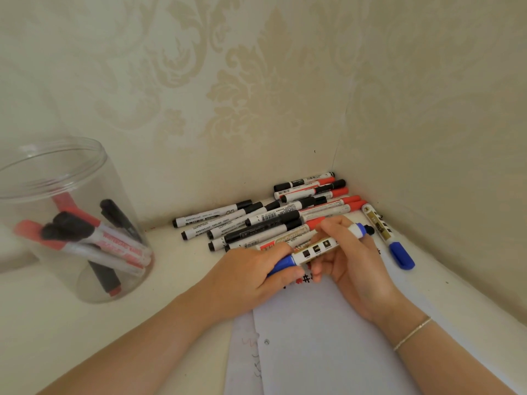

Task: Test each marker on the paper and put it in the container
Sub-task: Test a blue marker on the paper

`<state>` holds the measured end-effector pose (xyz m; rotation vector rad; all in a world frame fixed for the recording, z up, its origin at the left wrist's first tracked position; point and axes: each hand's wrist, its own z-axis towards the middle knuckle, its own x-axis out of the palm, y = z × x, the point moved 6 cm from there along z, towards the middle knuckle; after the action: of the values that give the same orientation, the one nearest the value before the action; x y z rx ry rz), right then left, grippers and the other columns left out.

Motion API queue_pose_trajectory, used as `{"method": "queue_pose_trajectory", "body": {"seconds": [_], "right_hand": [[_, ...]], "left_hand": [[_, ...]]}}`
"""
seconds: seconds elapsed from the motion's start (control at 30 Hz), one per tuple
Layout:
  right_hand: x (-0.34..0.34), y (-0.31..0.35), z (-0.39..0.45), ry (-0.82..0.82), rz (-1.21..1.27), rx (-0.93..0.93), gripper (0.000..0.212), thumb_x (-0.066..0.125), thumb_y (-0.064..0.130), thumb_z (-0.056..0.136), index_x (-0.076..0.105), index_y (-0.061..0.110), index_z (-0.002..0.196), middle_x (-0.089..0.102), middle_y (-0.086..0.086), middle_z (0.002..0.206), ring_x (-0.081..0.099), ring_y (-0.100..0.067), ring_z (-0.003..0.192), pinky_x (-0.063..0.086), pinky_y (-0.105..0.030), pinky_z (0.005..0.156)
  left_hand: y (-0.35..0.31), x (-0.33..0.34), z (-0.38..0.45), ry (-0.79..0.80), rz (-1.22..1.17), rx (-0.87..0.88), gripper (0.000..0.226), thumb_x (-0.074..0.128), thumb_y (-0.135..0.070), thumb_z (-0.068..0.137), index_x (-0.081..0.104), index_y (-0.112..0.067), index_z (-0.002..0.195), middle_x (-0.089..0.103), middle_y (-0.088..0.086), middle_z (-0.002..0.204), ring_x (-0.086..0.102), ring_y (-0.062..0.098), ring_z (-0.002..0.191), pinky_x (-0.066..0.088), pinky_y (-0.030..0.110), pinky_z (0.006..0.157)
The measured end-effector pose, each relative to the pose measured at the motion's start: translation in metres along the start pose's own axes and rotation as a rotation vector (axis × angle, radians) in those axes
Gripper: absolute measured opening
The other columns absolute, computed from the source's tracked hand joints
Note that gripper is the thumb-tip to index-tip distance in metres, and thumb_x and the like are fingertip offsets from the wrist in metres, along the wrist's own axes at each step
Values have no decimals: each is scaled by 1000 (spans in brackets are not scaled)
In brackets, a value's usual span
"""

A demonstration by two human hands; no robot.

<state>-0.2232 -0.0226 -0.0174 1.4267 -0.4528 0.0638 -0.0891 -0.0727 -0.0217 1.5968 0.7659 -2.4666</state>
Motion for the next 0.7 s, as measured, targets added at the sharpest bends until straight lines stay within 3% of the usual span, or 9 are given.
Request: {"method": "queue_pose_trajectory", "body": {"seconds": [0.1,0.2,0.3,0.43,0.53,0.63,0.7], "right_hand": [[0,1,0,-1,-16,-13,21,55,19,86,51,2,75,62,-17,62,54,-24,44,49,-30,43],[1,2,-1,-4,-10,-24,22,54,15,88,52,1,71,62,-20,61,56,-25,44,50,-30,43],[4,7,0,-5,-35,-41,24,49,10,93,53,-1,71,61,-18,56,55,-24,42,49,-28,43],[8,9,0,-3,-40,-45,21,48,8,94,54,-4,78,58,-16,54,52,-23,40,48,-27,42],[12,8,3,-14,-40,-30,17,51,8,94,55,-4,82,54,-15,54,49,-20,39,45,-26,40],[22,15,9,-30,-72,-38,21,51,10,94,55,-1,77,50,-17,55,47,-20,39,43,-26,40],[34,29,16,-45,-105,-77,22,52,11,94,54,0,76,50,-16,55,46,-21,39,43,-27,40]], "left_hand": [[-1,-1,-1,-70,-43,12,60,21,-72,87,55,-24,97,67,-10,74,54,9,57,41,21,51],[-3,-6,-1,-139,-99,4,53,31,-65,89,59,-20,93,63,-11,68,51,9,55,38,18,50],[-7,-9,-1,-179,-102,23,60,28,-69,90,61,-18,94,62,-8,67,54,10,55,41,21,49],[-13,-16,-2,-240,2,83,60,26,-64,94,60,-15,85,58,-8,58,40,5,44,27,7,43],[-13,-20,-1,-276,49,83,61,26,-62,95,60,-13,83,49,-13,53,35,6,41,23,8,39],[-12,-25,-1,-214,-75,-22,48,28,-66,90,53,-26,86,49,-15,56,48,9,46,36,16,44],[-11,-38,-1,-227,-213,-117,30,36,-64,85,45,-35,81,47,-13,55,47,5,50,35,15,50]]}}
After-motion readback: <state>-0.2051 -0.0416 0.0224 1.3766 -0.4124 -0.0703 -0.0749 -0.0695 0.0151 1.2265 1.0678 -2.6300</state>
